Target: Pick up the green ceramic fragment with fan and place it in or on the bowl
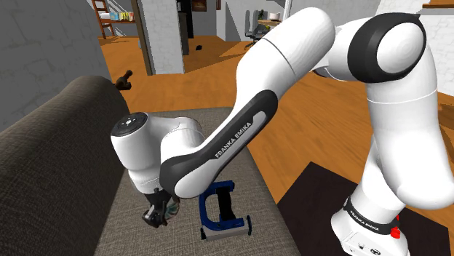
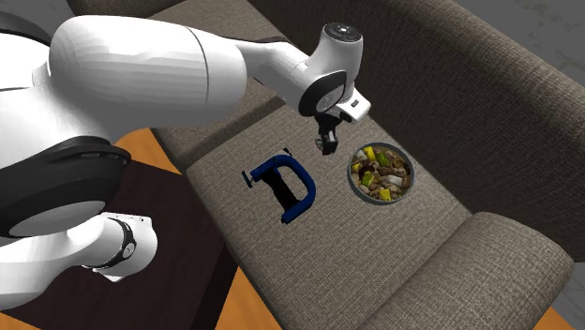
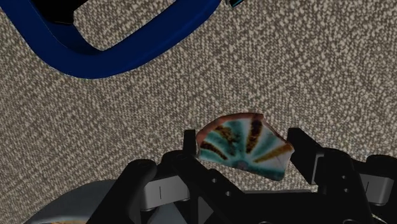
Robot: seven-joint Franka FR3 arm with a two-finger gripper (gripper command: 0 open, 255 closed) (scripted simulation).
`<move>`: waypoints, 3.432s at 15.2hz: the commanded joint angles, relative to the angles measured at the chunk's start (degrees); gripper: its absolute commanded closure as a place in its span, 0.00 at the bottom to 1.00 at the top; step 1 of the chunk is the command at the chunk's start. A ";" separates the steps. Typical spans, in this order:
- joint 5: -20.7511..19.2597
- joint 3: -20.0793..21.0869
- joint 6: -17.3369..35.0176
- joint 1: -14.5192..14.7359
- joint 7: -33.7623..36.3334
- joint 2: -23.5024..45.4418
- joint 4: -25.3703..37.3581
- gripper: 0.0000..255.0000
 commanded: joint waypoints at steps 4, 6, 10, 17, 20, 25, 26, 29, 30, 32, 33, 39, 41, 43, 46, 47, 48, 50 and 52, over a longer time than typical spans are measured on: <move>1.58 0.87 -2.69 -0.59 -1.15 -2.38 0.60 1.00; 2.17 1.17 -3.83 -0.78 -1.61 -3.23 1.02 1.00; 3.30 1.71 -6.17 -1.12 -2.50 -4.82 2.02 1.00; 5.06 2.47 -10.45 -1.56 -3.94 -7.25 4.30 1.00; 5.72 2.73 -12.36 -1.68 -4.50 -8.14 5.48 1.00; 4.15 0.86 -14.47 -2.90 -8.22 -3.58 12.30 1.00; 3.76 0.41 -15.07 -3.13 -9.15 -2.31 14.23 1.00; 2.65 -0.92 -17.18 -3.61 -11.96 1.85 20.69 1.00; 2.29 -1.35 -17.99 -3.70 -12.92 3.37 23.11 1.00; 1.59 -2.22 -19.83 -3.73 -14.89 6.64 28.43 1.00; 1.26 -2.67 -20.88 -3.67 -15.91 8.42 31.39 1.00; 0.33 -3.56 -19.28 -3.74 -16.76 11.94 33.40 1.00; 0.11 -3.69 -18.03 -3.82 -16.48 12.33 32.49 1.00; -0.12 -3.82 -16.81 -3.87 -16.21 12.77 31.65 1.00; -0.50 -4.05 -15.04 -3.90 -15.80 13.52 30.54 1.00; -0.63 -4.13 -14.47 -3.90 -15.67 13.79 30.21 1.00; -0.73 -4.19 -14.03 -3.90 -15.56 14.00 29.97 1.00; -0.73 -4.19 -14.03 -3.90 -15.56 14.00 29.97 1.00; -0.73 -4.19 -14.03 -3.90 -15.56 14.00 29.97 1.00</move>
